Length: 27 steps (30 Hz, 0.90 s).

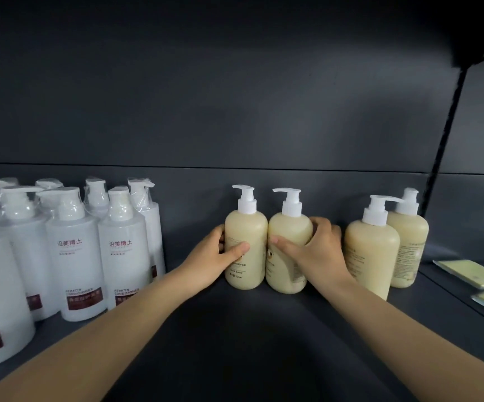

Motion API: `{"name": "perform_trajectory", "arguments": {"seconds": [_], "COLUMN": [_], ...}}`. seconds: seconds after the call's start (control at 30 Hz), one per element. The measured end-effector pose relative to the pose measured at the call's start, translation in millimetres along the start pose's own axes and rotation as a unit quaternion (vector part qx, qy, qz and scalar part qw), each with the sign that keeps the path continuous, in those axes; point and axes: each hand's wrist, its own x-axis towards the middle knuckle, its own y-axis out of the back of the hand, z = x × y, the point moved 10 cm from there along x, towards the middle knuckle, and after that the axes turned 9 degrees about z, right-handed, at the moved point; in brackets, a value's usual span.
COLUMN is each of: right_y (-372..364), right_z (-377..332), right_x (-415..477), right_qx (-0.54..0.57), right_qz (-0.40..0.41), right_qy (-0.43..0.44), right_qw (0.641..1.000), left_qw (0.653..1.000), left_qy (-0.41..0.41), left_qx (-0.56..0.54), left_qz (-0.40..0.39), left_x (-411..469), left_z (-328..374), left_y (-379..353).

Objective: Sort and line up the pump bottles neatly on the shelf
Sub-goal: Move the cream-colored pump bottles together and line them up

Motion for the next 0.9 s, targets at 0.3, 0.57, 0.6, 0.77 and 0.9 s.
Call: {"name": "perform_trajectory", "arguments": {"seconds": [0.3,0.57,0.6,0.77,0.9], "right_y": [-21,-19,-18,-20,-24], "right_z": [8,6,8,14,17], "right_x": [-1,1,3,2,2], "right_qx": [0.194,0.046,0.054,0.098,0.087], "right_qz": [-0.132,-0.089,-0.089,-0.15,-0.181], "right_qy": [-0.018,0.03,0.027,0.033,0.056], "right_qw": [0.972,0.995,0.994,0.983,0.978], "left_qw": [0.987,0.999,0.999,0.999,0.996], "left_qy": [-0.027,0.024,0.028,0.001,-0.009], "left_qx": [0.06,0.031,0.032,0.054,0.079], "left_qz": [0.147,0.025,-0.006,-0.01,0.03], "left_x": [-4,5,4,-4,-6], "left_z": [-6,-24,-27,-29,-29], "left_y": [10,6,4,0,2]}}
